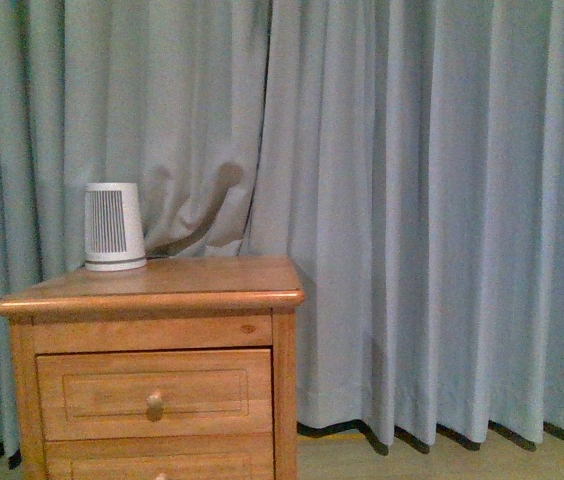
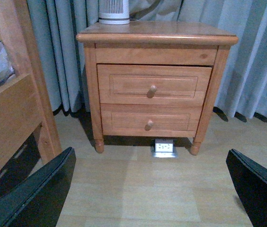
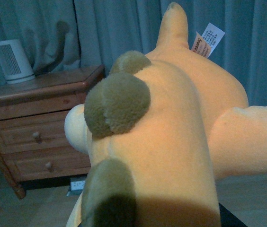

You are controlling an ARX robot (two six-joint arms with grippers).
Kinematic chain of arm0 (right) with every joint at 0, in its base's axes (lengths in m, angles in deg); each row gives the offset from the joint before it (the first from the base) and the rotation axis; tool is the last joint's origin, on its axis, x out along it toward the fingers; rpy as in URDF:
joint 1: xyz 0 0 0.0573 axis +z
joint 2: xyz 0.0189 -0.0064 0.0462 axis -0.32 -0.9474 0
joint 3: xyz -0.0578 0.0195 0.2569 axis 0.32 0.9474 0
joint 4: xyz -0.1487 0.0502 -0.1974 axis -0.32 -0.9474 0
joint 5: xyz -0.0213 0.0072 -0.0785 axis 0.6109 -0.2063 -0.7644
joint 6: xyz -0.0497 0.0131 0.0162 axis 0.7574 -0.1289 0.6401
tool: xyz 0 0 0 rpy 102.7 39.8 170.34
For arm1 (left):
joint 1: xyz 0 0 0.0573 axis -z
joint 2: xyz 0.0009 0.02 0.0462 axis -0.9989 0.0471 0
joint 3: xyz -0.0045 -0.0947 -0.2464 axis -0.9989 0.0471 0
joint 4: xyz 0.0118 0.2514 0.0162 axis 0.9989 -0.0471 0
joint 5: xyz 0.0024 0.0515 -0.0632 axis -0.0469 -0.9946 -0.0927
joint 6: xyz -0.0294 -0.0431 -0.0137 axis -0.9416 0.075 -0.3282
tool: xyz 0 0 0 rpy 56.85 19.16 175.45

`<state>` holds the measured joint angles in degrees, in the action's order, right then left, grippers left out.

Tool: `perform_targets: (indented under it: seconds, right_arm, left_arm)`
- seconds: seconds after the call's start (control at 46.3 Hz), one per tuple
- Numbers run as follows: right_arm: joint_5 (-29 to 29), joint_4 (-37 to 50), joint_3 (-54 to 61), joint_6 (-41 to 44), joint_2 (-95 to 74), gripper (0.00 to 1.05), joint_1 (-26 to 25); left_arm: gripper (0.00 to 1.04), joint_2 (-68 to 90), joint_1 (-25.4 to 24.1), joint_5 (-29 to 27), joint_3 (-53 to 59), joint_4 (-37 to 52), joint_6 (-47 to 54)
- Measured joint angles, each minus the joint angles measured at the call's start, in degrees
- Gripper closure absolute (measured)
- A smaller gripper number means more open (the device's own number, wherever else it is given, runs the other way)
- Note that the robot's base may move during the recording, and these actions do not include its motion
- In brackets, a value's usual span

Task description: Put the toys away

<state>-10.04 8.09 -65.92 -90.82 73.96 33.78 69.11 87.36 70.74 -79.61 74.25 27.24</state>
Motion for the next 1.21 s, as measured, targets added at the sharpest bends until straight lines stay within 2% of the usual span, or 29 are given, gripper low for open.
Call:
perform_targets:
  seconds: [1.208]
  right_arm:
    - [-0.11,0.04,0.00,0.02,0.00,0.85,0.02]
  left_arm:
    - [0.06,-0.07,0.00,-0.04,0.00,0.00,0.00]
